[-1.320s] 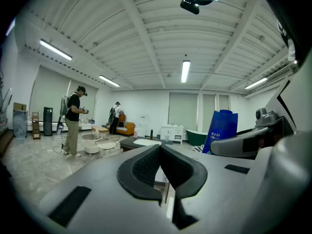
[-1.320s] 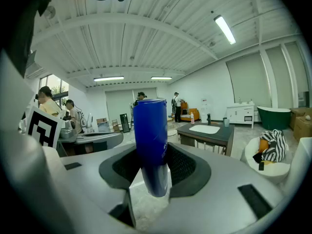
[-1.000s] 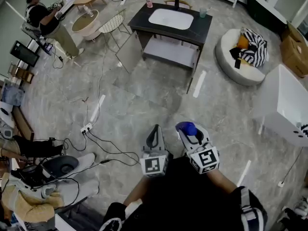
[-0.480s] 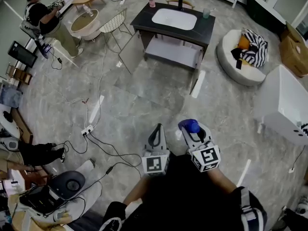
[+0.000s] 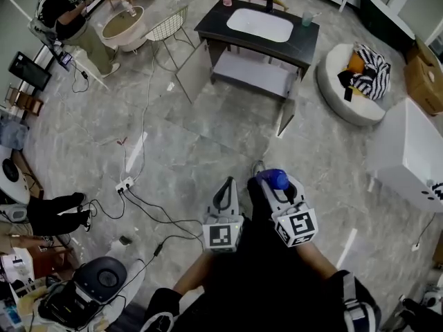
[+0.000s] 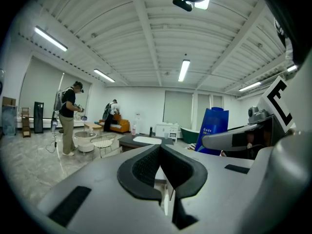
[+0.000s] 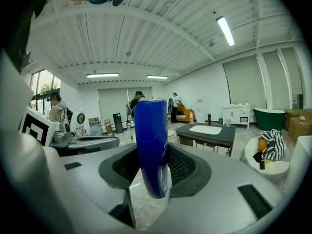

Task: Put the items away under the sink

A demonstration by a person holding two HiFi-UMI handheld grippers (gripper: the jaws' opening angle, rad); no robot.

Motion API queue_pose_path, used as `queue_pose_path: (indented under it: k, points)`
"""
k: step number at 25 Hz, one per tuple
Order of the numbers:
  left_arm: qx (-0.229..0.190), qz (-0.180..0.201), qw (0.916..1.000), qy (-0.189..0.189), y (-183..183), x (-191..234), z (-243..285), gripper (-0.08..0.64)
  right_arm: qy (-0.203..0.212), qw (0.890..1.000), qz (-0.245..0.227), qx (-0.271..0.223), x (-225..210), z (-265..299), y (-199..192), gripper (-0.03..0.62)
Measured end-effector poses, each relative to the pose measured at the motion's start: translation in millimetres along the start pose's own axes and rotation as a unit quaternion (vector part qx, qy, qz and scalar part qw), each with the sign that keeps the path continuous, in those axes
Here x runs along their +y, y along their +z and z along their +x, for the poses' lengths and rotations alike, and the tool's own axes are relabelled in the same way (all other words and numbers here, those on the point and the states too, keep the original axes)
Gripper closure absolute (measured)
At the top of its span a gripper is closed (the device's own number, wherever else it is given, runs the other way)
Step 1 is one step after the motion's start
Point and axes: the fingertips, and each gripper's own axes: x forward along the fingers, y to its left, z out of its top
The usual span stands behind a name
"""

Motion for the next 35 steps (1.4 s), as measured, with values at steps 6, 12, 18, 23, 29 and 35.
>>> queue_pose_path:
  k: [6, 12, 18, 23, 29, 35]
  points:
    - [0.004, -0.014, 0.9999, 0.006, -2.4, 28.1, 42.4, 0.543, 0.009, 1.000, -0.006, 0.000, -12.5, 52.0, 7.7, 0.434]
    - [0.008, -0.011, 0.9998, 0.012, 9.4, 59.4, 107.5, 0.543, 0.018, 1.000, -0.010, 0.003, -43.0, 114.1, 30.2, 0.434]
    - [0.006, -0.018, 0.9996, 0.019, 22.9, 83.5, 193.1, 0.543, 0.032, 0.999, -0.014, 0.006, -93.2, 186.3, 56.5, 0.434]
    - [0.004, -0.010, 0.9994, 0.033, 51.0, 106.5, 265.1, 0.543, 0.048, 0.999, -0.017, 0.009, -138.3, 253.7, 83.9, 0.434]
    - [0.015, 0.003, 0.9981, 0.059, 60.0, 136.1, 325.8, 0.543, 0.077, 0.997, -0.031, -0.003, -176.3, 326.5, 106.8, 0.434]
    - [0.026, 0.008, 0.9969, 0.074, 68.0, 171.9, 370.8, 0.543, 0.077, 0.997, -0.025, -0.009, -199.1, 373.2, 126.8, 0.434]
